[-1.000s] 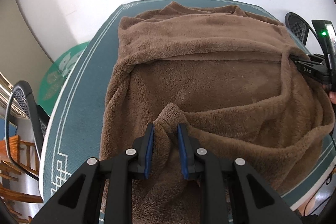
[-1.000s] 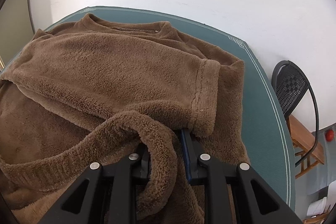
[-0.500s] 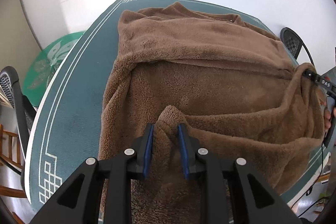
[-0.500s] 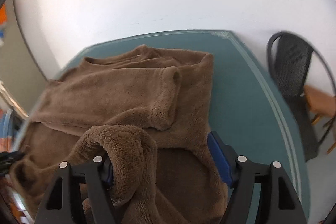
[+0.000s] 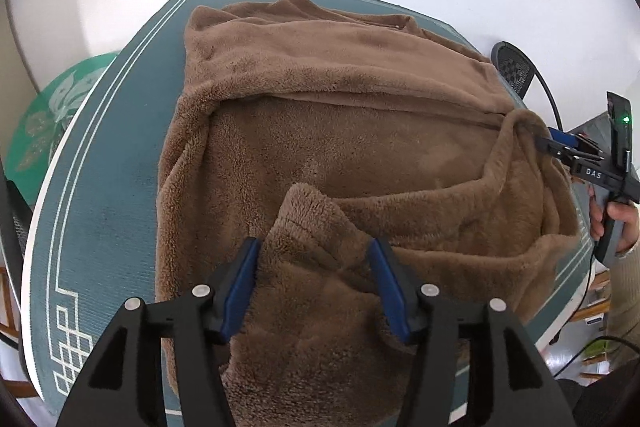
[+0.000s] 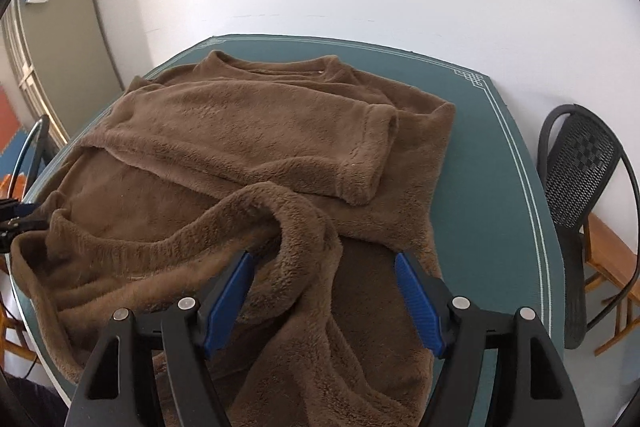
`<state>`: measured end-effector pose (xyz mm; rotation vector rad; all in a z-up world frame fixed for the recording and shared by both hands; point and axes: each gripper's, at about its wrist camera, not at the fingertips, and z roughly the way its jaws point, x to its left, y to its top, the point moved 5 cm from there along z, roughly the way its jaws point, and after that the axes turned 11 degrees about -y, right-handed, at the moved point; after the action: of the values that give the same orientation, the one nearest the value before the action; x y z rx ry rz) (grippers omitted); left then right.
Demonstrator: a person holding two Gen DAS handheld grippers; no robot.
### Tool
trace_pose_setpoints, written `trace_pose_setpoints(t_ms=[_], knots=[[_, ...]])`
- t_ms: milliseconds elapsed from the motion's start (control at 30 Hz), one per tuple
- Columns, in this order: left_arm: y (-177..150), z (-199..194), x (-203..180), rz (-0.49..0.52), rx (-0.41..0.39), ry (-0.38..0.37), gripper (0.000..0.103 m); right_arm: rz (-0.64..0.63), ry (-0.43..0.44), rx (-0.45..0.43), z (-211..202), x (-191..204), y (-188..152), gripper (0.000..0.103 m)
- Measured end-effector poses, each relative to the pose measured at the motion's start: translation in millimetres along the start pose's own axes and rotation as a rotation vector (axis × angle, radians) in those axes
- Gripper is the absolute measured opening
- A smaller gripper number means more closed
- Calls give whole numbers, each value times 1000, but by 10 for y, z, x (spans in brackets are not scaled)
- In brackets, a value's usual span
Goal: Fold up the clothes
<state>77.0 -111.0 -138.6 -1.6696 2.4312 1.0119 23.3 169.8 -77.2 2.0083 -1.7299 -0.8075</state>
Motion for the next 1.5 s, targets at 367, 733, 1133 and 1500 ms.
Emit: trace_pose_setpoints(t_ms=[367, 733, 1133, 1500], knots=[[63, 11, 91, -38, -8, -30, 18, -15, 42, 28, 60, 120, -56, 14], [464, -1026, -14, -66, -347, -123, 14, 213, 18, -166, -696, -399, 262, 10], [1601, -1243, -52, -33, -493, -125, 14, 414, 37, -284, -833, -754, 967, 10], [2538, -582, 210, -57, -453, -10, 15, 449, -65, -249, -128, -854, 1684, 10]])
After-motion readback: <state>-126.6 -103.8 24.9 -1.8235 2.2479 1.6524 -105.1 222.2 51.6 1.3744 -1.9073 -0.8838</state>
